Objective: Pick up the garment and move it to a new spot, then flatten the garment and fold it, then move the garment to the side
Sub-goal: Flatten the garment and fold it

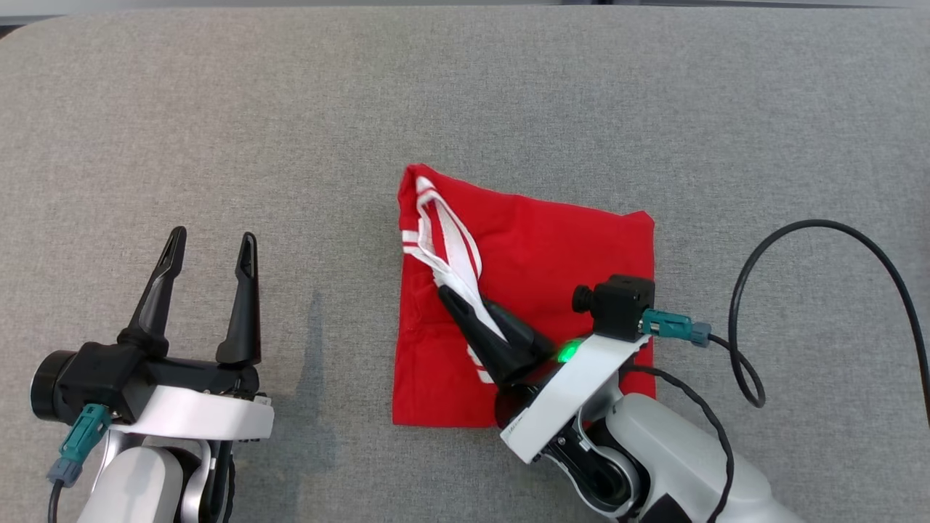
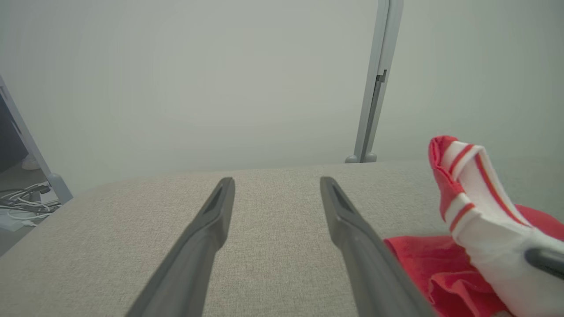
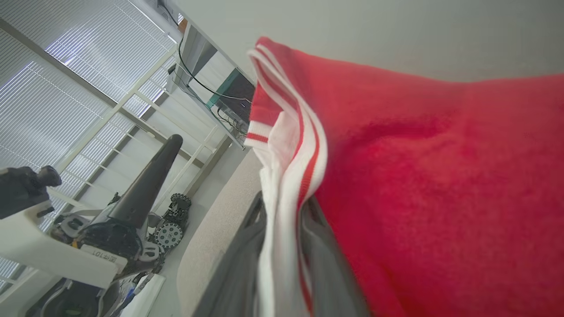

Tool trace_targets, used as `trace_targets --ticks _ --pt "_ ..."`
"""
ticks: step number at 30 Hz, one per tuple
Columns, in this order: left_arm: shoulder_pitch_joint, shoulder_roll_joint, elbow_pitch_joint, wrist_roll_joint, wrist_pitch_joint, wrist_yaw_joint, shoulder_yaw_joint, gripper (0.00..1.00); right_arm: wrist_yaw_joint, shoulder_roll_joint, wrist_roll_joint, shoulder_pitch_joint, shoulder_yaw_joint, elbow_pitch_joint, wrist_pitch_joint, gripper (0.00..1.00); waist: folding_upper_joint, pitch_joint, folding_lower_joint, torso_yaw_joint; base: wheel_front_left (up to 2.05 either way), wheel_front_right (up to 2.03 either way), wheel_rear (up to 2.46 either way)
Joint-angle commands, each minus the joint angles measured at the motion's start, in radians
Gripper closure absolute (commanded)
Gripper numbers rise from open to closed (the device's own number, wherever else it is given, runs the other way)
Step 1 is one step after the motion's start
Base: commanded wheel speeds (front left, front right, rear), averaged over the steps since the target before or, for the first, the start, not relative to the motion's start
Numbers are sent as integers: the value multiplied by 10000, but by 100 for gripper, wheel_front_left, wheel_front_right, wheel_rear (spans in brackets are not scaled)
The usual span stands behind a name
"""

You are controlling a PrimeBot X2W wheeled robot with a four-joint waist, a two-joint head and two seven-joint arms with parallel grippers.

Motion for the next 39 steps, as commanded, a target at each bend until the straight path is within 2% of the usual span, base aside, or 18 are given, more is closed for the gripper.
trace_targets --ticks 1,7,11,15,22,28,32,39 --pt "-198 -11 27 51 -53 -24 49 0 24 -27 28 -158 28 79 -181 0 0 4 0 -20 0 0 0" --pt "-210 -23 147 90 -60 -58 59 0 24 -203 -156 -683 110 -147 -748 0 0 0 0 -147 0 0 0" --pt "-252 -24 154 122 -62 -56 88 0 24 -596 -844 -828 -584 -492 -904 0 0 -21 0 -211 0 0 0" --pt "-165 -28 88 128 -67 35 205 0 24 -957 -2282 -397 -2396 -1056 -904 0 0 -72 0 -305 0 0 0" --pt "65 -49 -248 191 -71 129 537 0 22 -1671 -4838 1339 -5888 -2170 -904 0 0 -303 0 -493 0 0 0" --pt "408 3 -428 289 -71 136 679 0 22 -1842 -6062 3088 -8251 -2947 -682 0 0 -566 0 -735 0 0 0" --pt "594 97 -446 279 -72 130 744 0 22 -1671 -6431 3596 -8620 -3497 -379 0 0 -691 0 -875 0 0 0" --pt "959 244 -375 182 -46 36 719 0 22 -1421 -6735 4143 -8640 -3897 8 0 0 -1133 0 -895 0 0 0"
